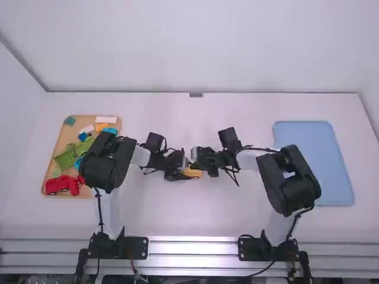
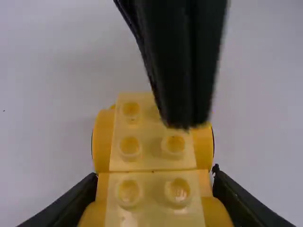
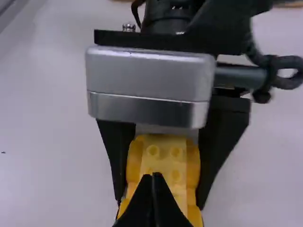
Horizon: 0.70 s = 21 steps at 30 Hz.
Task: Assemble lego blocks to make yellow taxi
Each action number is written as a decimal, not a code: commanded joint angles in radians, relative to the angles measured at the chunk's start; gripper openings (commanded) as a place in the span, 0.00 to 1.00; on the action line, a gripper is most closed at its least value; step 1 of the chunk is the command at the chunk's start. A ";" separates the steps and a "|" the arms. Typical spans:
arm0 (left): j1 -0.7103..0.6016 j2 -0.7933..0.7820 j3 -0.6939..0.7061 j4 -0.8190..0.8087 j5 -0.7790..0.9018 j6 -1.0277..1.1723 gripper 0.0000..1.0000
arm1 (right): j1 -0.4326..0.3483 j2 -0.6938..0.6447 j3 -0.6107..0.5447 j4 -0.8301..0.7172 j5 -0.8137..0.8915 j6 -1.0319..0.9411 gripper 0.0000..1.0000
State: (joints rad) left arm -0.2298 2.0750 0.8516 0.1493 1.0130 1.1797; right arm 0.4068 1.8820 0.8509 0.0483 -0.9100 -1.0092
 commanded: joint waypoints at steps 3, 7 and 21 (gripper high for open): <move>-0.007 0.016 -0.008 -0.011 -0.012 0.014 0.38 | 0.007 -0.008 0.012 -0.002 0.079 0.052 0.00; -0.007 0.016 -0.008 -0.011 -0.011 0.014 0.37 | 0.006 0.014 0.012 0.004 0.102 0.070 0.00; -0.007 0.016 -0.008 -0.016 -0.012 0.014 0.36 | -0.005 0.129 0.029 -0.090 0.151 0.036 0.00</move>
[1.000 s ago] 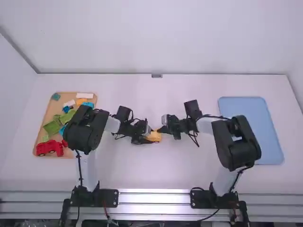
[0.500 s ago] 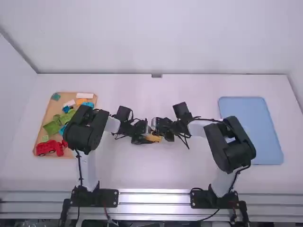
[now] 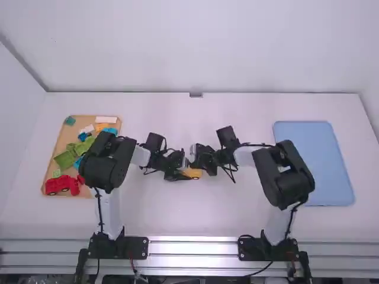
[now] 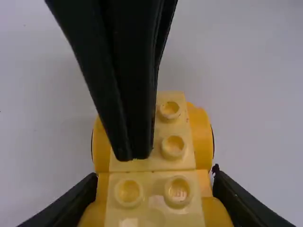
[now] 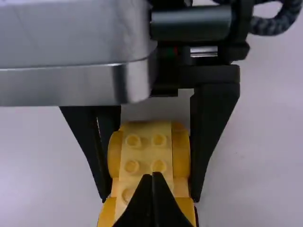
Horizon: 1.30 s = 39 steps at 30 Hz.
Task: Assemble lego blocks to make yellow taxi
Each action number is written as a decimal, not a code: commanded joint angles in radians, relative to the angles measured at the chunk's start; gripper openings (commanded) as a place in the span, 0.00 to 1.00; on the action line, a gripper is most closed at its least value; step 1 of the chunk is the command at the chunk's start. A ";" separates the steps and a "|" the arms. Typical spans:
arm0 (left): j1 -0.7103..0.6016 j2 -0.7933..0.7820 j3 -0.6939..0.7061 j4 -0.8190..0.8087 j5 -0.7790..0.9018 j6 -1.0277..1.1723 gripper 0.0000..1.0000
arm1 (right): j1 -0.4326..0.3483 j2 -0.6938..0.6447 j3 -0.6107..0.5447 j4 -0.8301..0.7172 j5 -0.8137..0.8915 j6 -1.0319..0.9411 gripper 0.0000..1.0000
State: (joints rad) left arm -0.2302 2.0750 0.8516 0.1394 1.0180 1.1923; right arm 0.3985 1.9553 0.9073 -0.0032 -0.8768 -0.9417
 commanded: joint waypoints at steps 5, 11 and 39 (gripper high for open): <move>-0.006 0.016 -0.008 0.000 -0.016 0.002 0.34 | 0.000 0.055 -0.049 -0.064 0.205 -0.025 0.00; -0.006 0.016 -0.007 -0.001 -0.017 0.002 0.33 | -0.031 0.055 -0.103 -0.014 0.159 -0.024 0.00; -0.018 0.016 -0.008 0.141 -0.042 -0.153 0.35 | -0.204 -0.198 -0.031 0.153 -0.137 0.113 0.98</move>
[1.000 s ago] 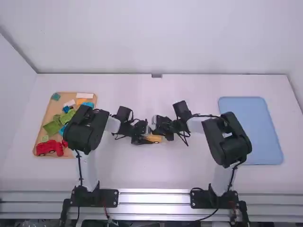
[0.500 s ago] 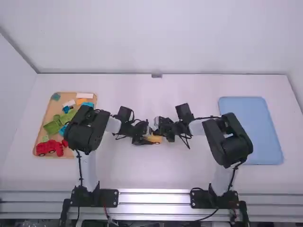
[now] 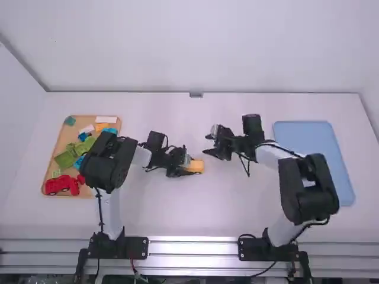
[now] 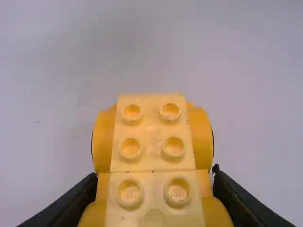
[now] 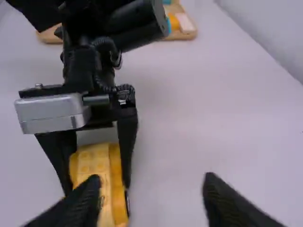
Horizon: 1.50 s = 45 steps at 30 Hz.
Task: Assemble lego blocks to make yellow taxi
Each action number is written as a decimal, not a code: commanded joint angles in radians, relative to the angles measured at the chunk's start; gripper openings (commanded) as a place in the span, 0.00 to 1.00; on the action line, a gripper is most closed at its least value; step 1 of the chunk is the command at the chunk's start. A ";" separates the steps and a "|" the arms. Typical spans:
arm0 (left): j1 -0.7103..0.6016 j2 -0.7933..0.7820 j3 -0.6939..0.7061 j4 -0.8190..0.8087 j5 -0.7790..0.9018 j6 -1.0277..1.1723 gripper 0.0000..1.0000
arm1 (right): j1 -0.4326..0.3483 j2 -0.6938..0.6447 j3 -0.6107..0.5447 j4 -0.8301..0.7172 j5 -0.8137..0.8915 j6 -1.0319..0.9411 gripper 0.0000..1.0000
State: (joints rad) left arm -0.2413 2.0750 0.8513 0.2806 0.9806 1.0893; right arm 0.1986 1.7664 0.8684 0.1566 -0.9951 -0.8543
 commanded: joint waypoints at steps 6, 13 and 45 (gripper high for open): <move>-0.008 0.016 -0.008 -0.021 -0.037 -0.049 0.43 | -0.002 -0.008 0.008 -0.006 -0.019 0.065 0.98; -0.005 0.009 -0.006 -0.011 -0.026 -0.062 0.99 | -0.002 -0.008 0.008 0.000 -0.022 0.066 0.98; 0.650 -0.514 0.172 -0.428 -0.214 -0.975 0.99 | 0.254 -0.008 0.179 0.270 -0.045 0.455 0.98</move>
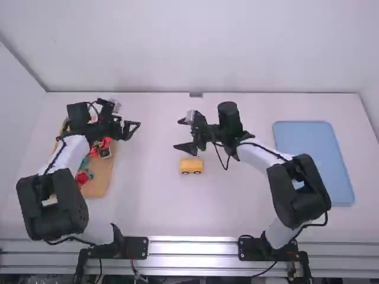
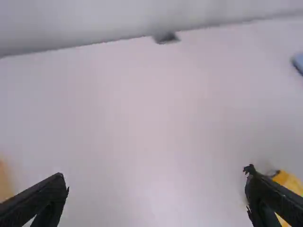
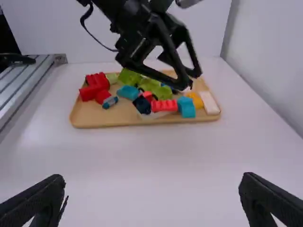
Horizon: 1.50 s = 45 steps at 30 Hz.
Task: Assemble lego blocks to make yellow taxi
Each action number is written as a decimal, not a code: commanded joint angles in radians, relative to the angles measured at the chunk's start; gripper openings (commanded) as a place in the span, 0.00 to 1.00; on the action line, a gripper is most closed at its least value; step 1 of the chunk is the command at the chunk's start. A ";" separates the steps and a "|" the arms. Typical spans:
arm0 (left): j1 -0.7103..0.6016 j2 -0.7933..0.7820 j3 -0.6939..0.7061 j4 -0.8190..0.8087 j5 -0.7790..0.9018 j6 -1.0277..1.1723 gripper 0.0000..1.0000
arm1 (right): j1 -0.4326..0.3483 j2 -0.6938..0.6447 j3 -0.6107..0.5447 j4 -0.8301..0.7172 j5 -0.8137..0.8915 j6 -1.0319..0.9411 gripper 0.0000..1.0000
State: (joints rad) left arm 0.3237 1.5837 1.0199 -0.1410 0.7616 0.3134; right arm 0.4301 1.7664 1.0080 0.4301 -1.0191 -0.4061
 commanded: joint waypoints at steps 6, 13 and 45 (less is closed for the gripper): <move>0.246 -0.047 0.004 -0.070 0.003 -0.332 0.99 | 0.064 -0.008 0.040 0.137 0.000 0.013 0.98; 0.277 -0.142 0.004 -0.164 -0.227 -0.423 0.99 | 0.105 -0.005 0.162 0.003 0.201 0.082 0.98; 0.302 -0.373 0.151 -0.410 -0.465 -0.521 0.99 | 0.227 0.185 0.657 -0.601 0.130 -0.248 0.98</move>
State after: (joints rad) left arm 0.6296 1.2091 1.1347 -0.5400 0.3096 -0.2420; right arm 0.6678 1.9503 1.6314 -0.1680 -0.8783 -0.6514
